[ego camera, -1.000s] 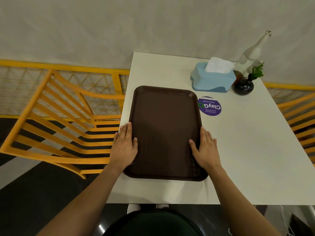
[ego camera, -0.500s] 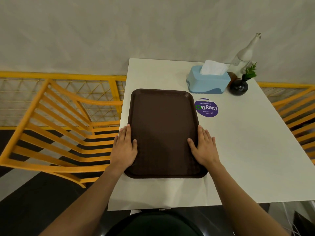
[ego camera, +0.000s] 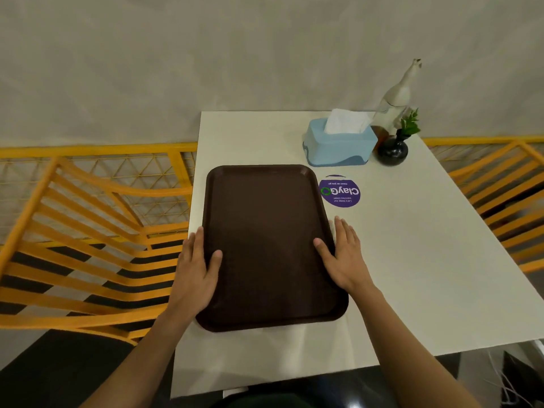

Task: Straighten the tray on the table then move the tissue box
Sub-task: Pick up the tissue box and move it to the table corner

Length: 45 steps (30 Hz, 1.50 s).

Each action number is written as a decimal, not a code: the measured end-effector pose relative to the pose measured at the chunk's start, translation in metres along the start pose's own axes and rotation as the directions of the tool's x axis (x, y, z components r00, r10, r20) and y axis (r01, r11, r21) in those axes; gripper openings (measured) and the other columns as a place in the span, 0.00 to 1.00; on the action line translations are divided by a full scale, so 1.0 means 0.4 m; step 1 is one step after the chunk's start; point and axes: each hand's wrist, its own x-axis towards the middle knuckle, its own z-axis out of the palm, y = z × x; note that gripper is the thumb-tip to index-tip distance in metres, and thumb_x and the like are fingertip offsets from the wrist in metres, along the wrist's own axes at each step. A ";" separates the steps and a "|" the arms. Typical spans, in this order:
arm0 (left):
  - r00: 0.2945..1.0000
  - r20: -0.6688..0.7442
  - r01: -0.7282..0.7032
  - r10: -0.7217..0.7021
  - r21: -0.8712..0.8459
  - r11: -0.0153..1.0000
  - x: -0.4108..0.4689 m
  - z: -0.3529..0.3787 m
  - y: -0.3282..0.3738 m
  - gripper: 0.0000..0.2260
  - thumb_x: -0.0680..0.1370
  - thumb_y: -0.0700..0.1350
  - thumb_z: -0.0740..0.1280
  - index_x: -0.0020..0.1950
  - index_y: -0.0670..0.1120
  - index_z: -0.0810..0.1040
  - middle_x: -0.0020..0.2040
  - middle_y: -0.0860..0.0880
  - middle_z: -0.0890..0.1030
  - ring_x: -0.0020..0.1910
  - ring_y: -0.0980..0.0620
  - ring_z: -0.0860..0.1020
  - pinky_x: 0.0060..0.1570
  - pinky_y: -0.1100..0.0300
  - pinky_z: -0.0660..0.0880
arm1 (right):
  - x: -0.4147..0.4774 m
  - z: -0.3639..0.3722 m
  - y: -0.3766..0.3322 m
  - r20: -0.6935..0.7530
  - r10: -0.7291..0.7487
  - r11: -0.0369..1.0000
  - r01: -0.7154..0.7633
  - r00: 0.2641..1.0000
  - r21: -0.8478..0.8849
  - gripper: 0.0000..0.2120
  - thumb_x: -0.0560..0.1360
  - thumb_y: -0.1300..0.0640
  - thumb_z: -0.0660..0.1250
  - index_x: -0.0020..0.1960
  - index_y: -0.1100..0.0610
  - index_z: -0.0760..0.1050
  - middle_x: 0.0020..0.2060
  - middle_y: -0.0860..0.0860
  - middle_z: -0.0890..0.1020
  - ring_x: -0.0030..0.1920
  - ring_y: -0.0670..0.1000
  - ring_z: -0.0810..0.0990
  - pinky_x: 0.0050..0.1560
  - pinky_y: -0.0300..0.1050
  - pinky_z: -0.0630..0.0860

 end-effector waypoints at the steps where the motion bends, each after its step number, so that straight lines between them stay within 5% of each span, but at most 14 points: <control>1: 1.000 -0.024 -0.005 0.005 -0.009 1.000 0.006 -0.008 0.008 0.32 0.83 0.65 0.50 0.83 0.55 0.45 0.83 0.49 0.50 0.82 0.47 0.49 0.78 0.43 0.53 | 0.013 -0.015 0.002 -0.029 0.003 0.999 -0.001 1.000 0.051 0.39 0.80 0.33 0.55 0.83 0.51 0.49 0.81 0.51 0.54 0.81 0.53 0.50 0.79 0.56 0.52; 10: 0.983 -0.101 -0.163 0.156 -0.063 0.985 0.242 0.050 0.306 0.28 0.83 0.59 0.58 0.81 0.54 0.57 0.82 0.51 0.57 0.81 0.52 0.53 0.76 0.50 0.55 | 0.301 -0.184 0.071 -0.195 0.004 0.986 0.029 0.981 0.167 0.31 0.80 0.42 0.65 0.78 0.52 0.62 0.76 0.52 0.67 0.73 0.52 0.66 0.64 0.42 0.67; 15: 0.976 -0.122 -0.199 0.181 -0.161 0.967 0.392 0.174 0.473 0.30 0.80 0.56 0.66 0.80 0.53 0.61 0.77 0.51 0.64 0.75 0.52 0.65 0.71 0.57 0.64 | 0.510 -0.254 0.110 -0.245 -0.055 0.981 0.097 0.968 0.166 0.29 0.81 0.43 0.64 0.78 0.52 0.62 0.76 0.52 0.67 0.75 0.54 0.66 0.70 0.47 0.65; 22: 0.983 -0.088 -0.180 0.164 -0.230 0.956 0.543 0.336 0.616 0.41 0.75 0.57 0.73 0.81 0.54 0.54 0.78 0.51 0.62 0.75 0.53 0.64 0.64 0.63 0.63 | 0.674 -0.259 0.161 -0.265 -0.082 0.963 0.145 0.961 0.227 0.33 0.81 0.43 0.65 0.80 0.52 0.57 0.78 0.52 0.62 0.76 0.55 0.62 0.74 0.55 0.64; 27: 0.991 -0.041 -0.131 0.125 -0.259 0.957 0.627 0.402 0.655 0.50 0.71 0.57 0.77 0.83 0.52 0.48 0.79 0.46 0.61 0.75 0.47 0.64 0.62 0.61 0.63 | 0.708 -0.240 0.197 -0.281 -0.099 0.937 0.185 0.955 0.297 0.36 0.78 0.43 0.69 0.79 0.49 0.56 0.77 0.49 0.63 0.76 0.51 0.62 0.70 0.45 0.62; 31: 0.994 -0.020 -0.108 0.107 -0.274 0.956 0.670 0.432 0.660 0.55 0.68 0.56 0.80 0.83 0.49 0.47 0.79 0.45 0.62 0.76 0.46 0.63 0.66 0.59 0.60 | 0.719 -0.228 0.216 -0.244 -0.111 0.885 0.207 0.963 0.417 0.38 0.75 0.46 0.74 0.78 0.45 0.56 0.68 0.30 0.66 0.69 0.32 0.65 0.64 0.27 0.64; 33: 0.997 0.020 -0.067 0.077 -0.308 0.949 0.684 0.439 0.663 0.57 0.67 0.55 0.81 0.83 0.49 0.45 0.78 0.45 0.65 0.75 0.45 0.66 0.70 0.54 0.64 | 0.725 -0.220 0.224 -0.206 -0.100 0.879 0.184 0.973 0.440 0.42 0.74 0.47 0.75 0.80 0.45 0.53 0.69 0.32 0.66 0.68 0.31 0.64 0.60 0.21 0.62; 35: 0.997 0.052 -0.035 0.056 -0.350 0.936 0.693 0.442 0.666 0.58 0.66 0.53 0.82 0.83 0.47 0.46 0.74 0.47 0.71 0.72 0.46 0.70 0.68 0.54 0.70 | 0.729 -0.214 0.235 -0.184 -0.107 0.881 0.179 0.977 0.438 0.44 0.74 0.47 0.75 0.80 0.45 0.51 0.70 0.37 0.65 0.69 0.36 0.64 0.61 0.22 0.63; 39: 0.997 0.025 -0.062 0.076 -0.367 0.928 0.708 0.449 0.666 0.42 0.66 0.49 0.82 0.74 0.49 0.64 0.59 0.55 0.76 0.60 0.52 0.76 0.45 0.75 0.71 | 0.735 -0.204 0.249 -0.156 -0.064 0.898 0.125 0.986 0.422 0.47 0.75 0.49 0.75 0.82 0.48 0.48 0.76 0.47 0.65 0.74 0.50 0.66 0.69 0.46 0.69; 45: 0.996 0.030 -0.061 0.079 -0.385 0.921 0.721 0.430 0.668 0.38 0.66 0.48 0.82 0.72 0.49 0.68 0.59 0.56 0.75 0.57 0.55 0.74 0.42 0.75 0.69 | 0.751 -0.212 0.240 -0.157 -0.068 0.879 0.134 0.985 0.458 0.39 0.74 0.53 0.76 0.78 0.46 0.57 0.69 0.43 0.73 0.65 0.41 0.69 0.63 0.41 0.70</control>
